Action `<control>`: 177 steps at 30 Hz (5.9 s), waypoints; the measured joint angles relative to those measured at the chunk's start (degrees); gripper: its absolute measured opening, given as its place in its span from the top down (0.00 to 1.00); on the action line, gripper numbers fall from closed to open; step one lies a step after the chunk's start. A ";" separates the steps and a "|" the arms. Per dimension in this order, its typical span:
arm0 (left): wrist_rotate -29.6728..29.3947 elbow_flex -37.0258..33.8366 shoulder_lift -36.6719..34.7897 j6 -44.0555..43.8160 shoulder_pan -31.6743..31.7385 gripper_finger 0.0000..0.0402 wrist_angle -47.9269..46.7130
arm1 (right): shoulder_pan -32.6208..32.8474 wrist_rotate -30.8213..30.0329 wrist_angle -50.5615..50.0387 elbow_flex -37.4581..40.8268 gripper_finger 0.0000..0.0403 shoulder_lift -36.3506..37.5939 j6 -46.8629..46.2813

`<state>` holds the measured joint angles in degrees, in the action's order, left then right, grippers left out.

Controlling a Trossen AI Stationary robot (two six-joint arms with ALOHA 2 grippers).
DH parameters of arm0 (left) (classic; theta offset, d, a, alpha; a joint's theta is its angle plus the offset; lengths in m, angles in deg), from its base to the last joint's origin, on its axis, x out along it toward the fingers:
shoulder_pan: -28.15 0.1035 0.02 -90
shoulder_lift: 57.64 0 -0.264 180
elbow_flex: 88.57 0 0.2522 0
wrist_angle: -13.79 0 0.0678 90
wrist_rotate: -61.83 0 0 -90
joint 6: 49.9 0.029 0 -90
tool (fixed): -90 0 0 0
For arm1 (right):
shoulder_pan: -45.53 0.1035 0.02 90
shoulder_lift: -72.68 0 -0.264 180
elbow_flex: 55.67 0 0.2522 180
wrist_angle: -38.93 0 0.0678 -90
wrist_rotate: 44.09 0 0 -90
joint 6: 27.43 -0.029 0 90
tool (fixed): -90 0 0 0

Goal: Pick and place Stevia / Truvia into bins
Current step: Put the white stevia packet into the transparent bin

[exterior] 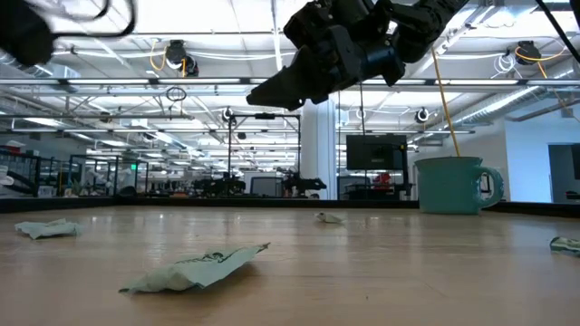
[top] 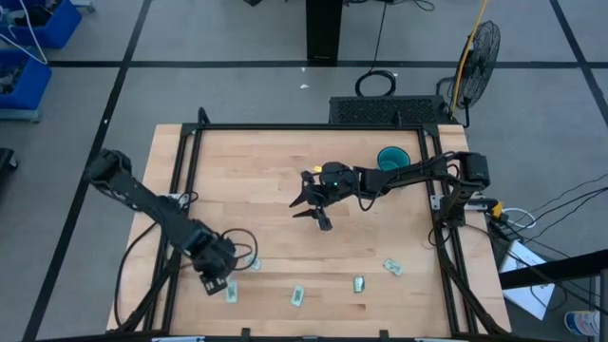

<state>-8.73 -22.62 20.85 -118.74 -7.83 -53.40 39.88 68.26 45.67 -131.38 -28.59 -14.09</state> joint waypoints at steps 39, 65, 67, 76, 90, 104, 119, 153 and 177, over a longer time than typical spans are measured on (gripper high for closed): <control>-38.01 8.00 13.69 33.78 7.02 0.70 17.53 | 9.56 -17.12 -4.97 17.03 0.65 6.15 9.91; -37.65 7.97 13.67 46.90 15.14 0.68 20.70 | 9.49 -23.39 14.91 23.33 0.66 -2.82 6.51; -37.60 7.97 13.67 47.51 15.52 0.68 20.70 | 9.46 -22.25 13.30 23.34 0.68 -2.82 5.46; -37.58 7.97 13.67 49.19 17.02 0.68 20.68 | 8.72 -22.52 12.74 23.34 0.76 -2.82 5.35; -38.92 7.97 13.67 49.23 17.63 0.68 20.70 | 7.15 -22.34 13.28 23.34 0.99 -2.82 5.54; -44.13 7.97 13.67 56.07 19.78 0.68 30.29 | 8.35 -16.13 19.97 23.34 1.00 4.90 -2.96; -36.07 7.97 13.67 78.67 19.74 0.68 44.16 | 6.01 -0.22 29.87 23.32 1.00 5.27 -23.51; -32.41 7.97 13.93 83.75 22.19 0.96 48.11 | 6.00 1.62 38.35 23.32 0.99 5.28 -18.47; -18.79 13.75 5.06 30.37 6.21 0.97 -1.25 | 5.00 1.51 32.41 23.32 0.67 5.27 -13.73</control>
<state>-27.51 -8.87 25.91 -88.37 -1.61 -54.65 44.88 69.77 78.08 -108.06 -23.32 -27.82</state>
